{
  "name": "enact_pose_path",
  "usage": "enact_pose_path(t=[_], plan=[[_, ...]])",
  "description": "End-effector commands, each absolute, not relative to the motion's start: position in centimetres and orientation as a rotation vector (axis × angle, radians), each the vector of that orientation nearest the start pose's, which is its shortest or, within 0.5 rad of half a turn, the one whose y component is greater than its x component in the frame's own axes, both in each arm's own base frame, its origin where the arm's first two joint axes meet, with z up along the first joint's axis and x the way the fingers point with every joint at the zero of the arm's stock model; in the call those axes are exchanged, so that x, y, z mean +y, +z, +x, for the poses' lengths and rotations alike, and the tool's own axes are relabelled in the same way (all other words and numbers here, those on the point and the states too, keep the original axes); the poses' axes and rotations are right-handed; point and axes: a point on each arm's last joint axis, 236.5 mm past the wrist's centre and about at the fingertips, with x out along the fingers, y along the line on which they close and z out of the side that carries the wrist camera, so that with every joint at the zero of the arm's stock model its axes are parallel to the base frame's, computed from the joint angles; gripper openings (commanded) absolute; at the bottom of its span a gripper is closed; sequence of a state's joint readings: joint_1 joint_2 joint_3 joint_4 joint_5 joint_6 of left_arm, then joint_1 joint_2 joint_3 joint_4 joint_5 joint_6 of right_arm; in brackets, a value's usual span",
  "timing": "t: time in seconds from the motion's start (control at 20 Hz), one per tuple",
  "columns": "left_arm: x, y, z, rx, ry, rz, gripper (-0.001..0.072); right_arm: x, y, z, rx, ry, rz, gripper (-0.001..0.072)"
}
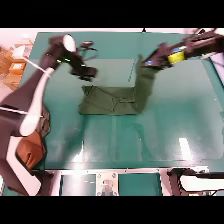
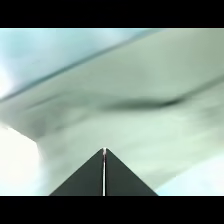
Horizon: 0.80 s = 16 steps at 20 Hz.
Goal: Fold the shirts.
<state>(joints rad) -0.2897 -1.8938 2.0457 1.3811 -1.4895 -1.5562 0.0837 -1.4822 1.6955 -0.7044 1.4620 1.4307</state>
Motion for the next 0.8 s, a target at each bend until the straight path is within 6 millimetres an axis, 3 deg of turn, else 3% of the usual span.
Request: enact_pose_path(t=[0.0,0.2,0.25,0.3,0.35,0.4,0.5,0.65,0.75], plan=[[-5.9,5.6,46.5,1.43,-0.06,0.177,0.0026,31.7,13.7,41.6,1.061,0.837,0.513,0.0016],[-3.3,6.9,46.4,1.41,-0.029,0.149,0.0026,44.0,2.9,41.5,1.031,0.793,0.517,0.0024],[-3.3,6.9,46.4,1.41,-0.041,0.162,0.0026,46.6,0.5,41.2,1.003,0.777,0.509,0.0186],[-3.3,6.7,46.3,1.416,-0.043,0.164,0.0026,48.8,-1.6,40.4,0.998,0.78,0.489,0.0473],[-3.3,6.6,46.3,1.42,-0.052,0.174,0.0026,49.9,-2.7,39.8,1.007,0.798,0.459,0.0547],[-3.2,6.5,46.2,1.423,-0.061,0.186,0.0025,49.6,-3.1,39.8,1.015,0.809,0.41,0.0547],[-3.2,6.5,46.2,1.423,-0.077,0.207,0.0026,45.5,-1.8,42.3,1.031,0.783,0.346,0.0547],[-3.2,6.5,46.3,1.421,-0.077,0.206,0.0026,34.6,1.2,47.1,1.093,0.647,0.39,0.0547],[-3.2,6.5,46.3,1.421,-0.077,0.206,0.0026,26.0,2.7,48.9,1.142,0.547,0.428,0.0547]])
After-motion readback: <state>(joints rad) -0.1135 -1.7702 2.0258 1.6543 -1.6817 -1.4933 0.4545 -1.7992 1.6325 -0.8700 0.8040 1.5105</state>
